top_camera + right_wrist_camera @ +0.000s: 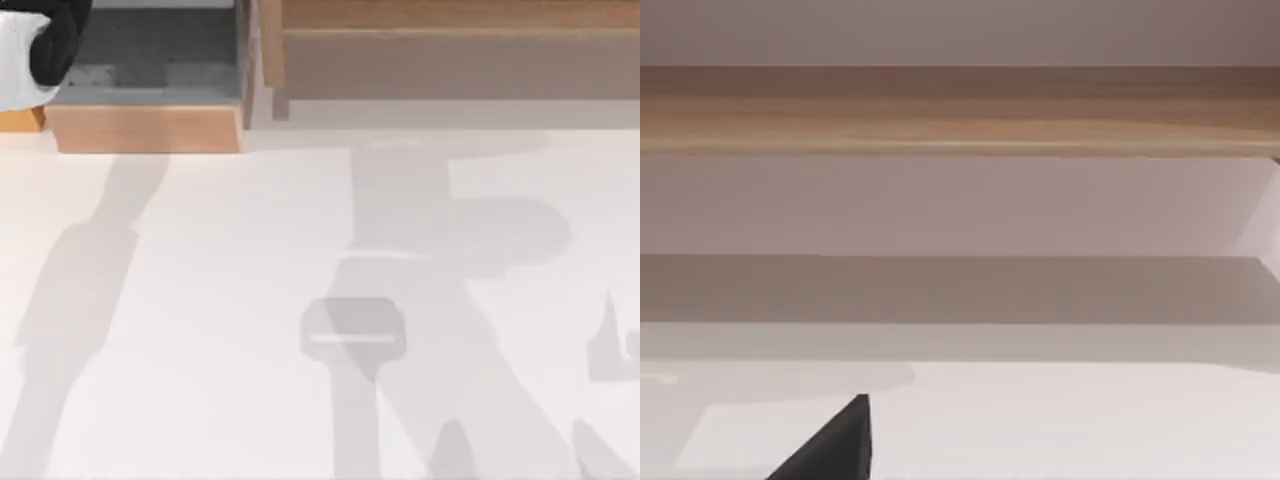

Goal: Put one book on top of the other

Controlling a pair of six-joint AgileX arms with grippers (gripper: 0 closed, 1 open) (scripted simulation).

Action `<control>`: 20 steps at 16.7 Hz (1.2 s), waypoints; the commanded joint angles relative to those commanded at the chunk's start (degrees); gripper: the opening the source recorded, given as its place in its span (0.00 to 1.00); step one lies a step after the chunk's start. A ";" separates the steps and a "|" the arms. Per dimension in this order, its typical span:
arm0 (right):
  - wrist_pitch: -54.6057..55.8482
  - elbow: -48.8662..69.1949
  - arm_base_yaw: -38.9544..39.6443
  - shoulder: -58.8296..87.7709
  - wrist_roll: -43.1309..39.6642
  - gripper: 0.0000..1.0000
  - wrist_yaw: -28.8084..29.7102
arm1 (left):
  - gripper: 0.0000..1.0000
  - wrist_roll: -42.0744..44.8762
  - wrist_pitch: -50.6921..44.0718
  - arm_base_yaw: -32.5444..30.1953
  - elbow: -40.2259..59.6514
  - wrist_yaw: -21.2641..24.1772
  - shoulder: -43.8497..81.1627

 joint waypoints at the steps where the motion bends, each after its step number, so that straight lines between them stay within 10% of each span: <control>1: 0.00 0.00 0.00 0.00 0.00 1.00 0.00 | 0.00 0.00 -0.23 -0.03 -0.31 -0.04 -0.54; 11: 0.00 0.00 0.00 0.00 0.00 1.00 0.00 | 0.00 3.59 -1.13 0.30 -2.98 2.35 -5.09; 20: 0.00 0.00 0.00 0.00 0.00 1.00 0.00 | 0.00 45.42 -5.48 8.89 -20.60 26.90 -26.47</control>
